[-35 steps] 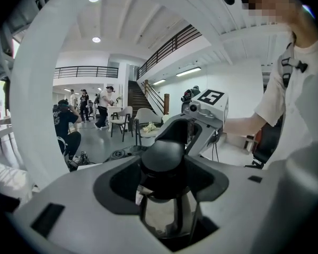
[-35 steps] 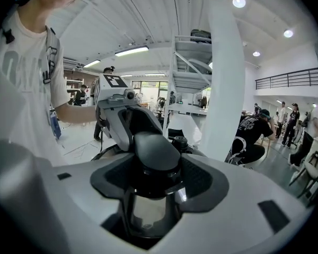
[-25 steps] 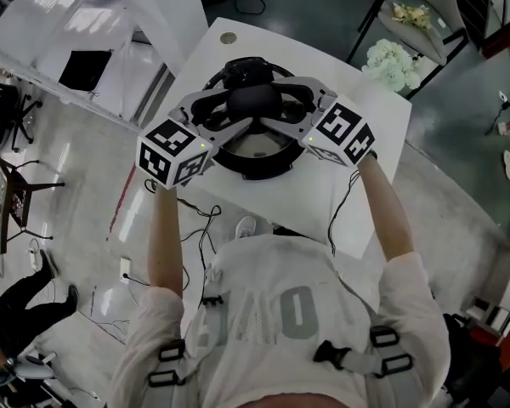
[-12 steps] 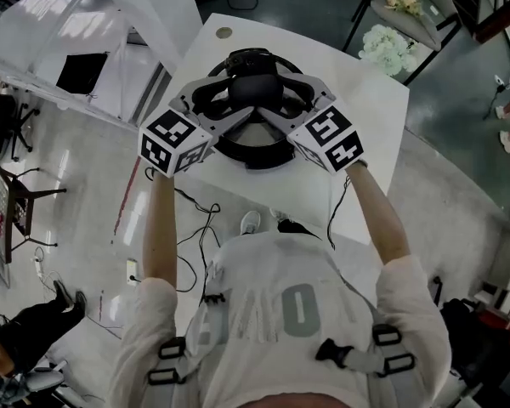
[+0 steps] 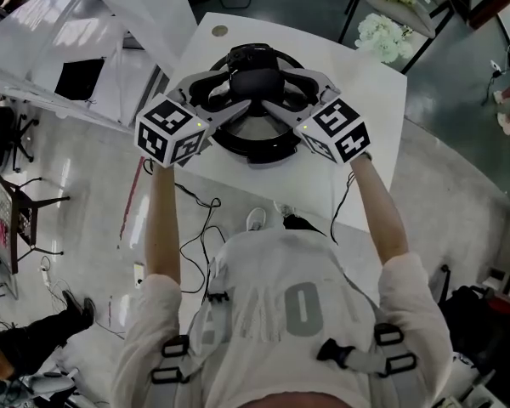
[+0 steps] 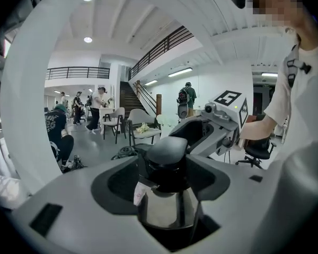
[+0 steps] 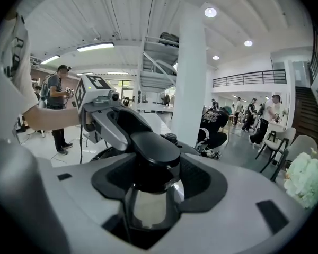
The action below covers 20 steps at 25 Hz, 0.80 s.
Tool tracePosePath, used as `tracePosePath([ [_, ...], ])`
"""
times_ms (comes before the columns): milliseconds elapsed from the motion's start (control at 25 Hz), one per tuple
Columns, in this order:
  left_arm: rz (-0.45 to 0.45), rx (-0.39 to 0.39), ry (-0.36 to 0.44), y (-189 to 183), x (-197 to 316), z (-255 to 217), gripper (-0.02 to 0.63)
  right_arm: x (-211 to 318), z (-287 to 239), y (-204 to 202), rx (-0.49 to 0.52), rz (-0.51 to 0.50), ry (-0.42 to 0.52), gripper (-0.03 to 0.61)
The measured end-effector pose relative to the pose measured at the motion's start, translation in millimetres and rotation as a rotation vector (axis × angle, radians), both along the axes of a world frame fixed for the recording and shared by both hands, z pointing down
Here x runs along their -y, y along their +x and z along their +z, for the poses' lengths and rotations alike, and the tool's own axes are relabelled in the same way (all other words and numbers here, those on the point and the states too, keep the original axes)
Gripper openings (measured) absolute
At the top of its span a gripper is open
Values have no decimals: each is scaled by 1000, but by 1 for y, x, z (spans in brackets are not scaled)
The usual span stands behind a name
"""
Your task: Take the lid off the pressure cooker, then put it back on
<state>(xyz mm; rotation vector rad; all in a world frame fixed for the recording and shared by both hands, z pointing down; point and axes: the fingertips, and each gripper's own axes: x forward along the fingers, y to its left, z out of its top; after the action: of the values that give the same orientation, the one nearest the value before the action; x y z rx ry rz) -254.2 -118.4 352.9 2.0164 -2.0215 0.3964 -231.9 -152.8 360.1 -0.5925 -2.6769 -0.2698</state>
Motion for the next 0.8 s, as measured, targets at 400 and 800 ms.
tracePosePath([
  [400, 22, 32, -27, -2, -4, -2, 293, 1, -4, 6, -53, -114, -36, 227],
  [800, 72, 4, 2, -1, -13, -3, 251, -4, -4, 13, -79, -217, -44, 204],
])
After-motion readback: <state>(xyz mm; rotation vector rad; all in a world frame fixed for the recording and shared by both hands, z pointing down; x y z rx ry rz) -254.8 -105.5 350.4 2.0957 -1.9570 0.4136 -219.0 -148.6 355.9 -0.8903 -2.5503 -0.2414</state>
